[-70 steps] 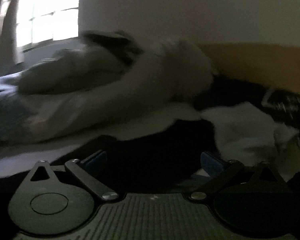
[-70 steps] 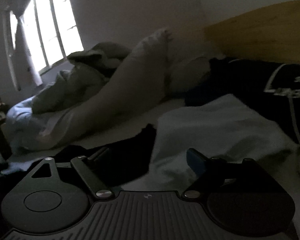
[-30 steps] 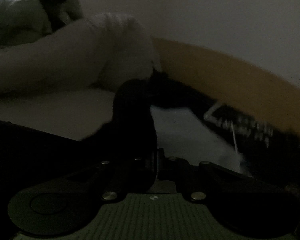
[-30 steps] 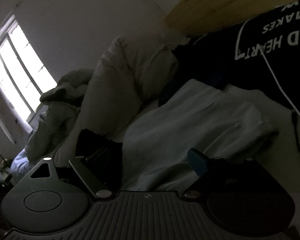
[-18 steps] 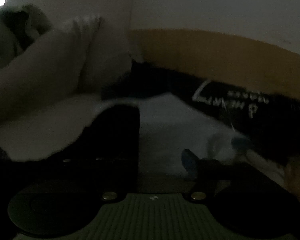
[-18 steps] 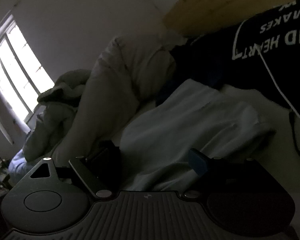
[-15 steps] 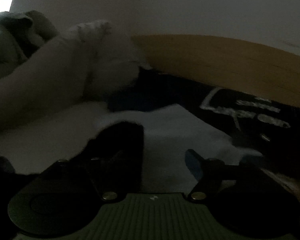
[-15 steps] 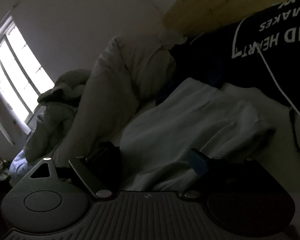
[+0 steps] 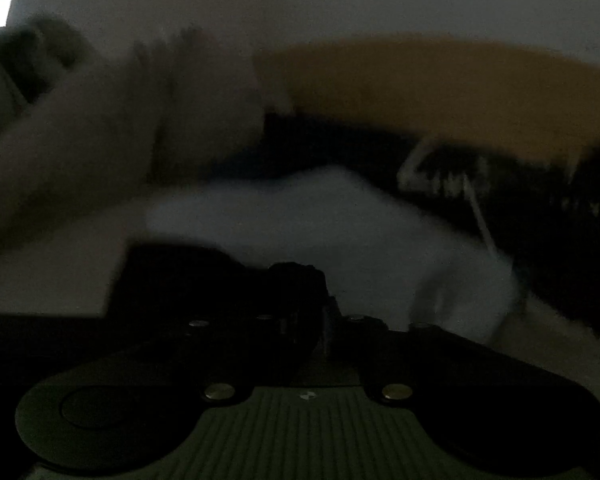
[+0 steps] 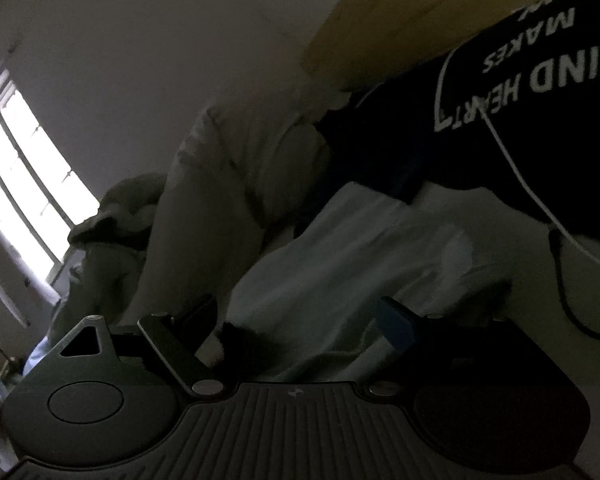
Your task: Fold clothes
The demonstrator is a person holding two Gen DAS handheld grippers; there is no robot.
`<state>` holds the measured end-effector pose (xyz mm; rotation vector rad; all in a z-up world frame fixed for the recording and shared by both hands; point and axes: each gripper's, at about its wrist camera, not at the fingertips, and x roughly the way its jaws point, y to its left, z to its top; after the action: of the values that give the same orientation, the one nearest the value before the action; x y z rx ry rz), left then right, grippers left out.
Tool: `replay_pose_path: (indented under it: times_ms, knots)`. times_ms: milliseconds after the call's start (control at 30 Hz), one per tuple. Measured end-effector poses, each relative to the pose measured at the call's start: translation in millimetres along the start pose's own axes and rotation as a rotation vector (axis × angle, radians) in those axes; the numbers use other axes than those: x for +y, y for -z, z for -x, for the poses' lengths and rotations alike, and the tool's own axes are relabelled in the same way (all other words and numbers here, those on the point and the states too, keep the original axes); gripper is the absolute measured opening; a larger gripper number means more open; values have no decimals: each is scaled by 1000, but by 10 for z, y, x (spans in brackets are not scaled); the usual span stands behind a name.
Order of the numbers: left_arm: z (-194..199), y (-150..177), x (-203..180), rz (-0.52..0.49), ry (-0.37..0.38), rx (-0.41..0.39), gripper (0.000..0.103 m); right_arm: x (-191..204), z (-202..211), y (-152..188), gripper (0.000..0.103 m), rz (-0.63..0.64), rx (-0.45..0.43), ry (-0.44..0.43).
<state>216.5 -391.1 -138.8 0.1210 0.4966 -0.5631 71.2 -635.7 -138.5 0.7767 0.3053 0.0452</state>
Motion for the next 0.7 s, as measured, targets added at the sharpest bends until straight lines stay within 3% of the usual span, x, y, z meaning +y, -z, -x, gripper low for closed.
replay_pose_path:
  times_ms: [33, 100, 200, 333, 467, 700]
  knots:
    - [-2, 32, 7, -5, 3, 2, 19, -10, -2, -1, 88, -2, 3, 3]
    - [43, 10, 25, 5, 4, -3, 36, -23, -8, -3, 88, 1, 7, 5]
    - [147, -52, 56, 46, 20, -39, 87, -18, -6, -13, 88, 24, 4, 14]
    - [453, -74, 161, 105, 65, -109, 90, -29, 5, -27, 88, 31, 20, 23]
    - [960, -54, 422, 188, 38, -175, 94, -14, 97, -35, 89, 54, 27, 12]
    - [2454, 195, 1129, 363, -173, -285, 101, 57, 381, 45, 89, 75, 33, -13]
